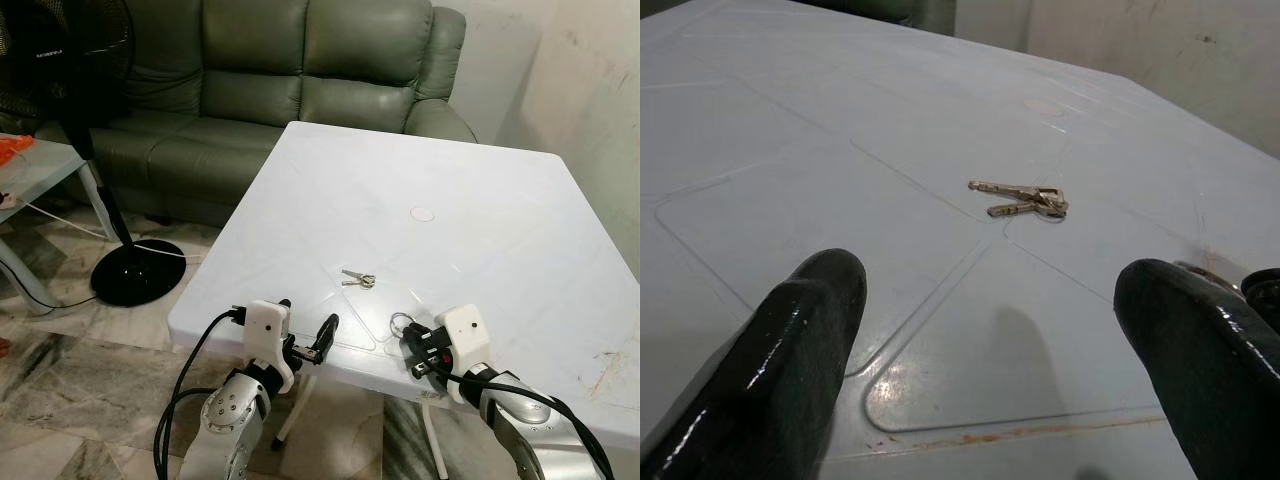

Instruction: Hang keys on a hook

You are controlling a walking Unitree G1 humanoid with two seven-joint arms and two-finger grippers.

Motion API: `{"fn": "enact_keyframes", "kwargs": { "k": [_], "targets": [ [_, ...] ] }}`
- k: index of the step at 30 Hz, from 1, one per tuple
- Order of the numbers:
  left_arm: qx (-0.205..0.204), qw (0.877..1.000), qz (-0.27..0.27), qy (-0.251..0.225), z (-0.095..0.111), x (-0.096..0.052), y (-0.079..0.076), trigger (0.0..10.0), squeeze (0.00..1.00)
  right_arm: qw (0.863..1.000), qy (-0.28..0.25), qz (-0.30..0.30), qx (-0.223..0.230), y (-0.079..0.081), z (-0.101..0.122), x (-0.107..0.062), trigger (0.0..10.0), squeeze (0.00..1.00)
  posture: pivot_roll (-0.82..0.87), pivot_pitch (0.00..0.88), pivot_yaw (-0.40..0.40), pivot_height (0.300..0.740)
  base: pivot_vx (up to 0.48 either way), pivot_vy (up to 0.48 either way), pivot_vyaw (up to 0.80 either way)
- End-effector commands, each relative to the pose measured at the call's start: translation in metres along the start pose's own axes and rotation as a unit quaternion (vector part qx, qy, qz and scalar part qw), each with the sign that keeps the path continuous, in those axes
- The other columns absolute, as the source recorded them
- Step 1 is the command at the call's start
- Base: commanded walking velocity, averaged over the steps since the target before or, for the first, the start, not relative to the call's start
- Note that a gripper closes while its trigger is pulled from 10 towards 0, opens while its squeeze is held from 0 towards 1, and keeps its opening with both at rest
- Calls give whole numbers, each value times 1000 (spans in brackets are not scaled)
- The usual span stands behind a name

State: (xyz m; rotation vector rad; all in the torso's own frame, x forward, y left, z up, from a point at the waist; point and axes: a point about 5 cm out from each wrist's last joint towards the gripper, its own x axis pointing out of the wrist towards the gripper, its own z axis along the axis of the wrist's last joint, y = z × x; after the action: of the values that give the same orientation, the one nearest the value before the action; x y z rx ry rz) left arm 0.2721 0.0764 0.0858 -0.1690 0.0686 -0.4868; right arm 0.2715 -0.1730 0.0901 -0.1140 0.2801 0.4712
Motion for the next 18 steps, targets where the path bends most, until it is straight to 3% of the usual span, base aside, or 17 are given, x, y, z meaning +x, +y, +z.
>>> {"fn": "enact_keyframes", "kwargs": {
  "k": [1,2,5,9,14,15,18],
  "targets": [
    [-4,1000,0,-11,5,3,-4,10000,0,999,-13,34,13,2,3,-4,9412,0,1,63,-57,740,0,0,0],
    [-4,1000,-1,-11,5,3,-4,10000,0,998,-36,47,13,2,7,-5,10000,1000,1,61,-57,740,0,0,0],
    [-5,1000,-2,-11,6,3,-4,10000,0,999,-41,24,14,-2,9,-4,10000,1000,1,59,-57,740,0,0,0],
    [-5,1000,-4,-12,6,4,-5,10000,0,997,-45,62,15,4,9,-5,10000,1000,2,53,-58,740,0,0,0],
    [-5,1000,-4,-12,5,4,-5,10000,0,999,-17,46,1,-1,5,-4,10000,1000,1,46,-58,740,0,0,0],
    [-5,1000,-4,-13,6,4,-6,10000,0,998,-20,50,-15,0,5,-4,10000,0,1,45,-59,740,0,0,0],
    [-5,1000,-4,-12,5,4,-6,10000,0,998,-14,59,-9,1,3,-5,10000,0,1,44,-59,740,0,0,0]
  ]
}}
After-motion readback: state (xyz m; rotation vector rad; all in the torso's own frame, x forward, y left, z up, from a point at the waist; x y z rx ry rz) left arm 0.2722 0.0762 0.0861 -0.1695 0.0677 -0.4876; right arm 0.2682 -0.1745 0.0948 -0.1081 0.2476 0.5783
